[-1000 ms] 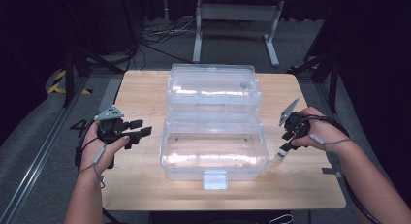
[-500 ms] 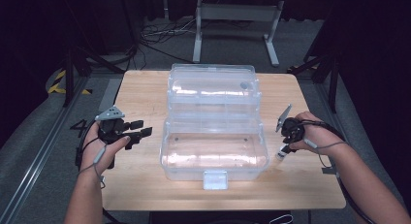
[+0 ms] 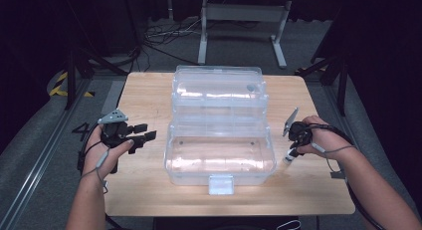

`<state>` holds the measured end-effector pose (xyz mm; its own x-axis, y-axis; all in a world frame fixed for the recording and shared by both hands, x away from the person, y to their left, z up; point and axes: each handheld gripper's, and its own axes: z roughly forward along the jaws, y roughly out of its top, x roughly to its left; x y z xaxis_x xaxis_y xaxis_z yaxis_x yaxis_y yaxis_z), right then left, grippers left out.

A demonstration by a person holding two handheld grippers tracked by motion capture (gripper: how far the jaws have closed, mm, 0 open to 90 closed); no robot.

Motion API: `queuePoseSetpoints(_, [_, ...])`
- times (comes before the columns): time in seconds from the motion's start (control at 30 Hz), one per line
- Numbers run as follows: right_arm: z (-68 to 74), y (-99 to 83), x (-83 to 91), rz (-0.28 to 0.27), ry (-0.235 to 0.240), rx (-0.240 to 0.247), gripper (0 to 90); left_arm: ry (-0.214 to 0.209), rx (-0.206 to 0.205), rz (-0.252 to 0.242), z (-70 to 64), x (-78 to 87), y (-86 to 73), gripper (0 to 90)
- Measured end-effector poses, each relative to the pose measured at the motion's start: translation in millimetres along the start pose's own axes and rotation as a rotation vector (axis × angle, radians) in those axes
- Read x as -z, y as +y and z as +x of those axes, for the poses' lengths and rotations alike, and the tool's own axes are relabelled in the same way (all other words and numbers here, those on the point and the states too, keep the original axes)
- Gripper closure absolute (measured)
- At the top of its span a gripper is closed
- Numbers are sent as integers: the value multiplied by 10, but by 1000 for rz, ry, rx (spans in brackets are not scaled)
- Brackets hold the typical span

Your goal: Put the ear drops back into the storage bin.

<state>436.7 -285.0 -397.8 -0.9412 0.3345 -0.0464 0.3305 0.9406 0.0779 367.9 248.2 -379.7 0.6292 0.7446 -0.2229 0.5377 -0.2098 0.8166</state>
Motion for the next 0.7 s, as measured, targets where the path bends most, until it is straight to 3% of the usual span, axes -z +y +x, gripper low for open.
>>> queuePoseSetpoints(0.27, [0, 10, 103, -7, -7, -4, 717, -1, 0, 0, 1, 0, 1, 497])
queuePoseSetpoints(0.6, [77, 55, 398, -39, -8, -12, 717, 4, 5, -11, 3, 18, 3, 503])
queuePoseSetpoints(0.7, [98, 85, 488, -24, -5, -14, 717, 6, 4, -10, 4, 17, 3, 502])
